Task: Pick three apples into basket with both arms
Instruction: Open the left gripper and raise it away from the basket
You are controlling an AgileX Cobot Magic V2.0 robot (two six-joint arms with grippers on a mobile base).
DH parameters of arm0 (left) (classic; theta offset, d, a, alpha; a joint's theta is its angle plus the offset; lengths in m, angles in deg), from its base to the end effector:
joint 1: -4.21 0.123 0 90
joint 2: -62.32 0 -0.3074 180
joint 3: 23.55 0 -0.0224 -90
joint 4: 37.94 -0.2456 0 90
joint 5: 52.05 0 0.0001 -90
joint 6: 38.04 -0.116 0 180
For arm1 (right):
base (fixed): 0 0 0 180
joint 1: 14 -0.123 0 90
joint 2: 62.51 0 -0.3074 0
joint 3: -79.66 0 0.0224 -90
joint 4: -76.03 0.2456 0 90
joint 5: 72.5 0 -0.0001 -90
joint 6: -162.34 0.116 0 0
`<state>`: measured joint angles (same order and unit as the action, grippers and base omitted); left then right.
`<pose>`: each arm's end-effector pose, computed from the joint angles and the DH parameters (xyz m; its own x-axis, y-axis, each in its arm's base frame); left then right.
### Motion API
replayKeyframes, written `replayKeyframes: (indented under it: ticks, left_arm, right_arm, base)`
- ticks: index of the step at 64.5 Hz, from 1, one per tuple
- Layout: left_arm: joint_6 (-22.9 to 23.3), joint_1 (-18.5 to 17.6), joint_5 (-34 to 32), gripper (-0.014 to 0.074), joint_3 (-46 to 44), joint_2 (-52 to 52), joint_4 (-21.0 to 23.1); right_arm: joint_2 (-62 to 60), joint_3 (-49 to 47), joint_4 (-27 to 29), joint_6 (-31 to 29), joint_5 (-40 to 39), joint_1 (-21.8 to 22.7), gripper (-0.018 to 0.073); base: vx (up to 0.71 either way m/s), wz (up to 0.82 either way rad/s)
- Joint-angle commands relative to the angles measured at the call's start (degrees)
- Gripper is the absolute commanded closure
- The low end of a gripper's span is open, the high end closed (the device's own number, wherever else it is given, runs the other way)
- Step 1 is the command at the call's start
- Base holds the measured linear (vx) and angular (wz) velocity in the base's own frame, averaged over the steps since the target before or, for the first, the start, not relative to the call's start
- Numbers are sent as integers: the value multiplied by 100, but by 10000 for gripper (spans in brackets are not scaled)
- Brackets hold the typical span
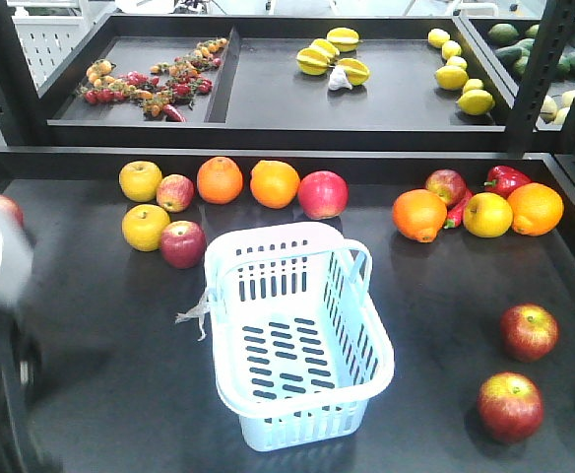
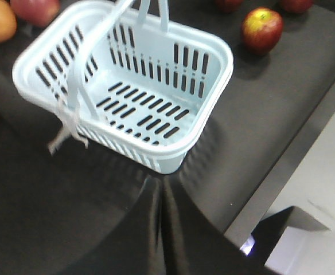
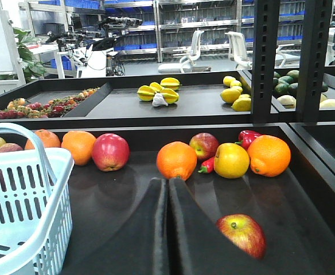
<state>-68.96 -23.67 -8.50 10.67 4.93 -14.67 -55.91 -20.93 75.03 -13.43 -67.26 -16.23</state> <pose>0.1288 -0.1039 0.3216 -0.4356 0.4866 -0.7573 0.7502 0.6611 -0.0067 0.0540 0.0019 0.1951 -0.0239 0.0555 -0.9982 -0.0360 0.9978 0.0564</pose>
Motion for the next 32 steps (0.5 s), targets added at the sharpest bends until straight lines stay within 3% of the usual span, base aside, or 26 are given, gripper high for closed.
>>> replayKeyframes:
  ticks: [1,11,22,32]
  left_arm:
    - [96,-14,-1400,604,1098,502,477]
    - [111,-14,-2506,604,2623,929,965]
    - [113,-14,-2579,604,3272,989,1248]
    - [113,-14,-2710,604,3256,989,1248]
  right_arm:
    - [-59,80,-45,-29,-401,47,564]
    - [-59,80,-45,-29,-401,47,564]
    - [-59,80,25,16,-473,47,564]
    - [-59,76,1015,741,-800,47,564]
  base:
    - [0,0]
    - [0,0]
    - [0,0]
    - [0,0]
